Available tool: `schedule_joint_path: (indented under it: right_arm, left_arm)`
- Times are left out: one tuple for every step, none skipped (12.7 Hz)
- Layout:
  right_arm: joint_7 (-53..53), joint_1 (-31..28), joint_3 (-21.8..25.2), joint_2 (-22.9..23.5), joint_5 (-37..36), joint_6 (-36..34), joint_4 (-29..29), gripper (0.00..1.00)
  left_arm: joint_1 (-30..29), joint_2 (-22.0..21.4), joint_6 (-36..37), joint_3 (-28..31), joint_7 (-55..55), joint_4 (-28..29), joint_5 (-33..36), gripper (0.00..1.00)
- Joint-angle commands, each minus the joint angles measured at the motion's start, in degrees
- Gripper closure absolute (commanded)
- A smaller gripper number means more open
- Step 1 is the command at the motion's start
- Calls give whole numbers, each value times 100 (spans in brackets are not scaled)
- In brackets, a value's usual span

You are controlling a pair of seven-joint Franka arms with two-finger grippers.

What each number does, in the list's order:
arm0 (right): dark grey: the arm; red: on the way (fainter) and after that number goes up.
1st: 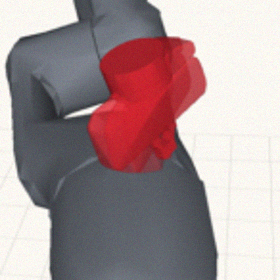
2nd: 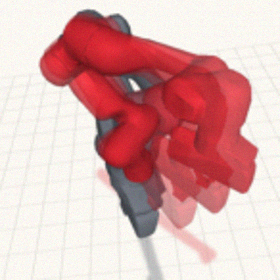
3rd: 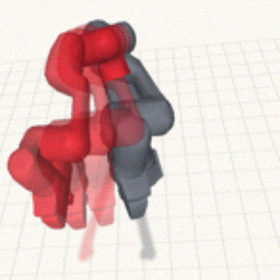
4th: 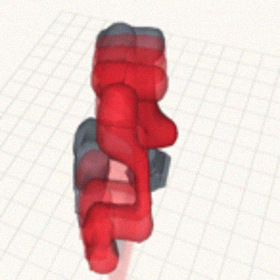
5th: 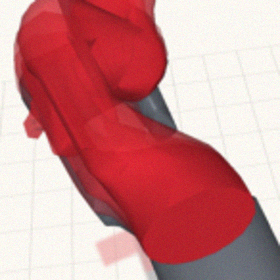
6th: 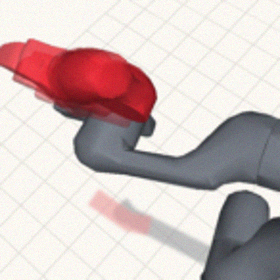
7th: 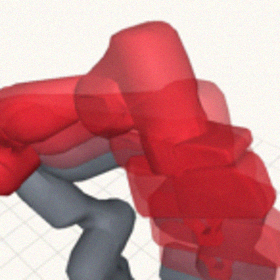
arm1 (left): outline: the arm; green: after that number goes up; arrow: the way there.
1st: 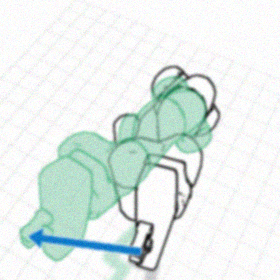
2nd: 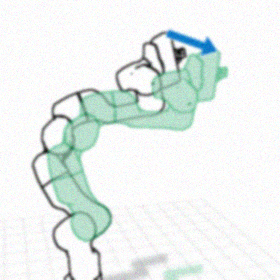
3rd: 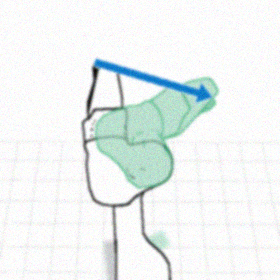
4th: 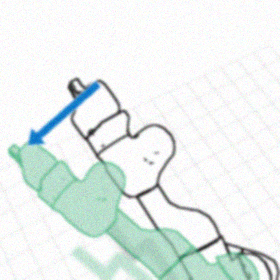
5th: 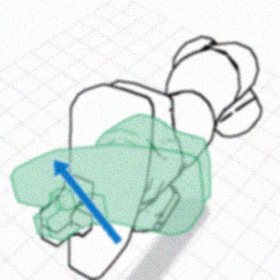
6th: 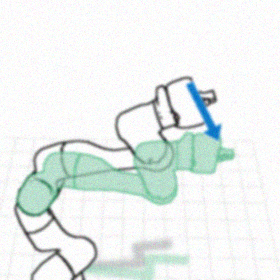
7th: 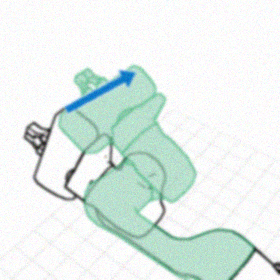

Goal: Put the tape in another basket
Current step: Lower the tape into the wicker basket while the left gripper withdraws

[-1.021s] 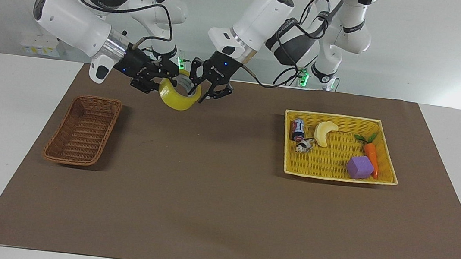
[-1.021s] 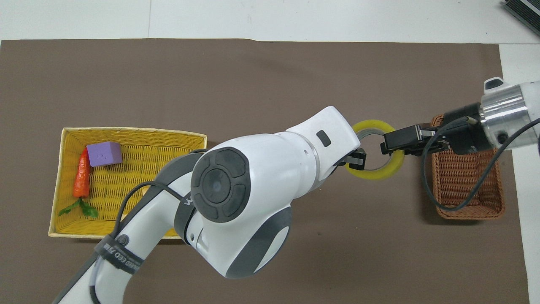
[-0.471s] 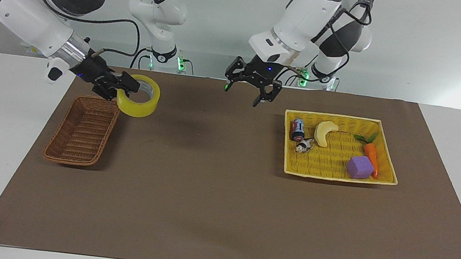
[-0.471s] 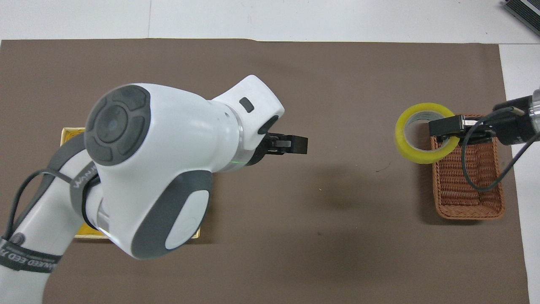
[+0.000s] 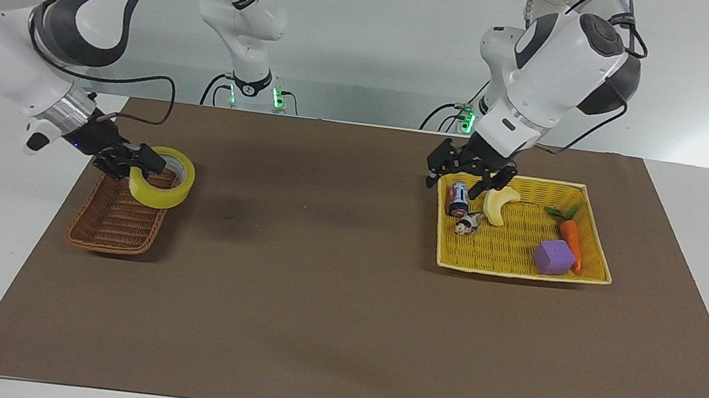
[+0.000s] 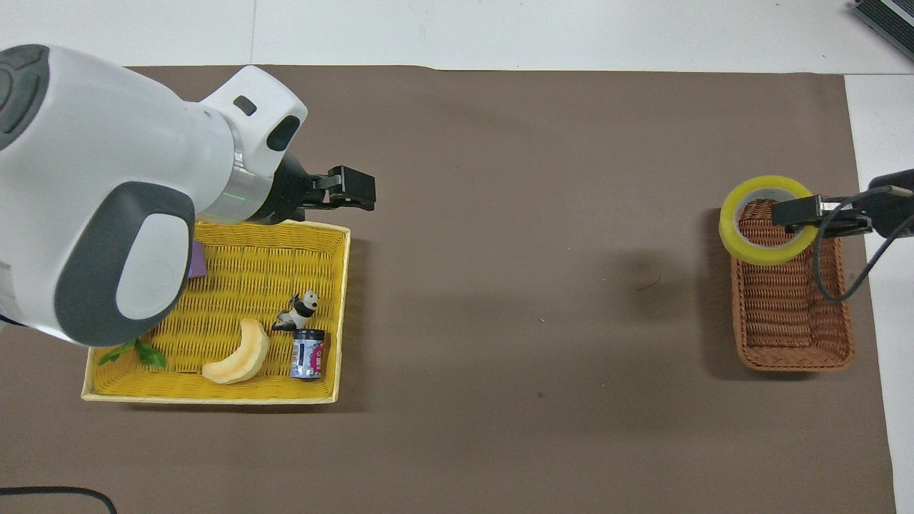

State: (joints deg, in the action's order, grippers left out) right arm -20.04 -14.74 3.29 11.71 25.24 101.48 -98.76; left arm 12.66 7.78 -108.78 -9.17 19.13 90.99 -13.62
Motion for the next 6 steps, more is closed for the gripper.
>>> schedule_joint_path:
  right_arm:
    - [-228,-274,-65,208,-195,56,94,100]
    - [-281,-344,-65,235,-213,65,85,100]
    - [-299,-345,-56,235,-413,56,85,100]
    - [-369,-354,-65,226,-632,-40,76,100]
    - [-569,-397,-65,218,-635,-102,-2,100]
    - [-858,-537,-65,304,-635,11,-64,100]
  left_arm:
    - [-464,-14,94,-59,-304,33,429,0]
    - [-605,-14,94,-59,-514,33,666,0]
    - [-659,-14,102,-59,-681,33,1059,0]
    - [-773,-31,163,-59,-779,33,1350,0]
    - [-957,-40,338,-59,-893,15,1371,0]
    - [-1167,-57,462,-59,-1059,6,1371,0]
